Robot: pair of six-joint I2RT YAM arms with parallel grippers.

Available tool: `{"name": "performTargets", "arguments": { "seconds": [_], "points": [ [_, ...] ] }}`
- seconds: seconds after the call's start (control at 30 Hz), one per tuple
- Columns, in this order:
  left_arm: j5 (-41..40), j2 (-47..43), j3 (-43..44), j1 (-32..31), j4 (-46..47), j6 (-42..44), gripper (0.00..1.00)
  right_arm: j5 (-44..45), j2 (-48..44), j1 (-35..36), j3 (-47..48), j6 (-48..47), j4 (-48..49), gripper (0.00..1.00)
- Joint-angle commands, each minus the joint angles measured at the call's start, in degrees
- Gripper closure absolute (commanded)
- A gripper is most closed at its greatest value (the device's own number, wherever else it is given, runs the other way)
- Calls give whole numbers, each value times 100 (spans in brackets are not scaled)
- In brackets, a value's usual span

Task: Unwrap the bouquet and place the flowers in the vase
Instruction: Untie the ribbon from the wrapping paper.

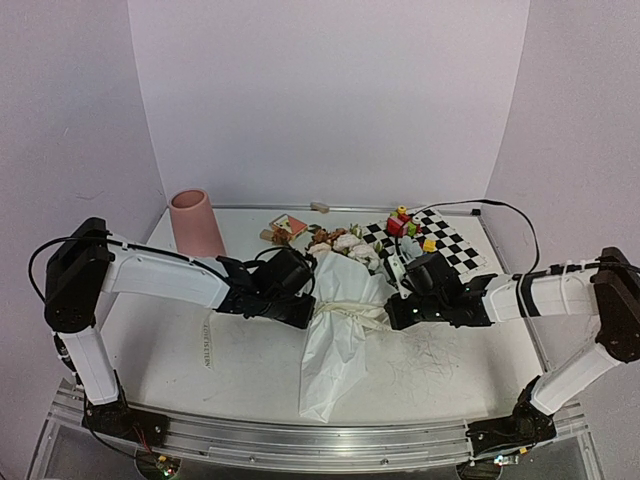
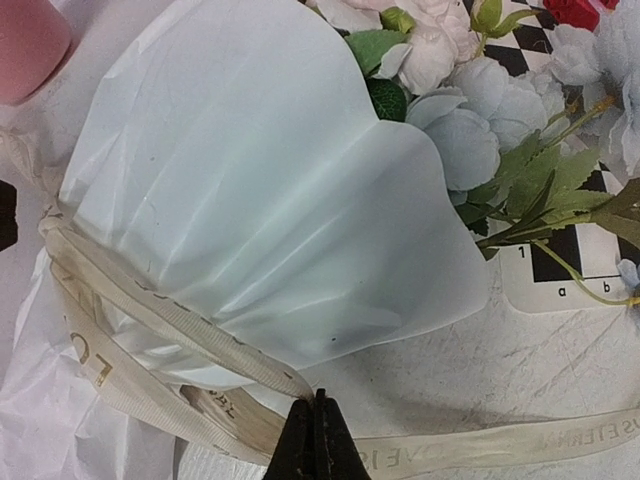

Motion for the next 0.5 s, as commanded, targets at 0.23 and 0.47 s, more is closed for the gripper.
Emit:
{"name": "performTargets", "arguments": {
  "seconds": [0.23,0.47],
  "points": [
    [234,288,819,-24,158,349,69,-209,-146,-11,129,-87,-111,100],
    [148,524,1007,-22,153,403,71,-218,-147,-13,158,-105,-107,100]
  ]
}}
